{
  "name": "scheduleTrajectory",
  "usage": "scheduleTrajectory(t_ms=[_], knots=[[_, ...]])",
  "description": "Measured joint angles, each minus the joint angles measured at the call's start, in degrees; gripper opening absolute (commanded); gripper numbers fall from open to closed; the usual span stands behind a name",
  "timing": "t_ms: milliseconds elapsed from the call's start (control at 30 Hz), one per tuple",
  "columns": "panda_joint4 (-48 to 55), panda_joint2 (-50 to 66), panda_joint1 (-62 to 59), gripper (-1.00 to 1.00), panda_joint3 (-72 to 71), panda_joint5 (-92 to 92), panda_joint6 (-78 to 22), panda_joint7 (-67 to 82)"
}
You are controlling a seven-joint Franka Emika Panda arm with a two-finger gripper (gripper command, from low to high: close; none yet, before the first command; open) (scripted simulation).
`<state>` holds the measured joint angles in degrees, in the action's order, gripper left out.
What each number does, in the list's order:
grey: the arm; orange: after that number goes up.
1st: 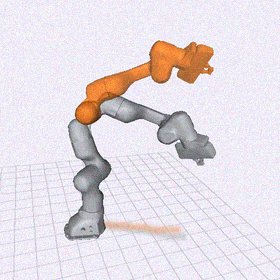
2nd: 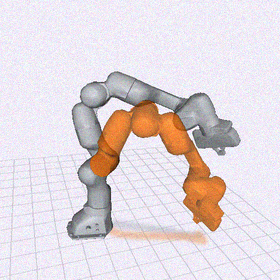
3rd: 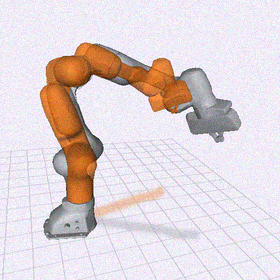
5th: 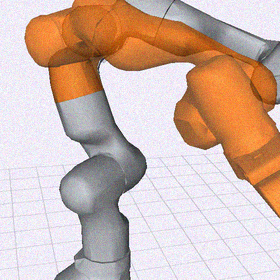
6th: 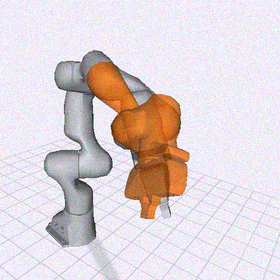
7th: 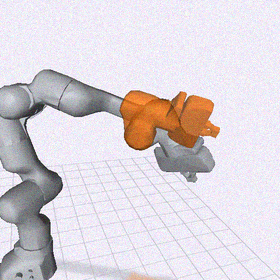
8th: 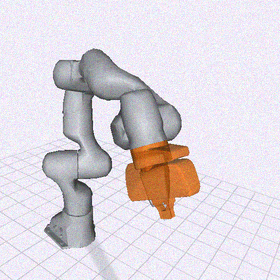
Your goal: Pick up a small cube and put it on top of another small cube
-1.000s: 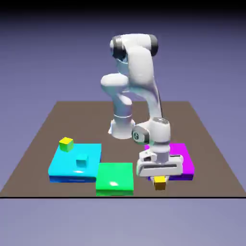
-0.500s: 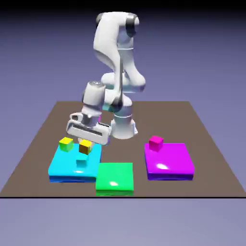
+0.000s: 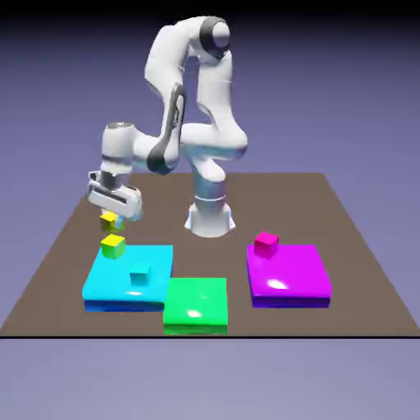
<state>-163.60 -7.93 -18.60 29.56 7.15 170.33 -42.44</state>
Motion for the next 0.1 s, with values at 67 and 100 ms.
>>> scheduleTrajectory(t_ms=[67,100], knots=[[0.03,2.07,0.66,1.0,0.34,-1.72,1.98,1.21],[0.03,2.07,0.66,1.0,0.34,-1.72,1.98,1.21]])
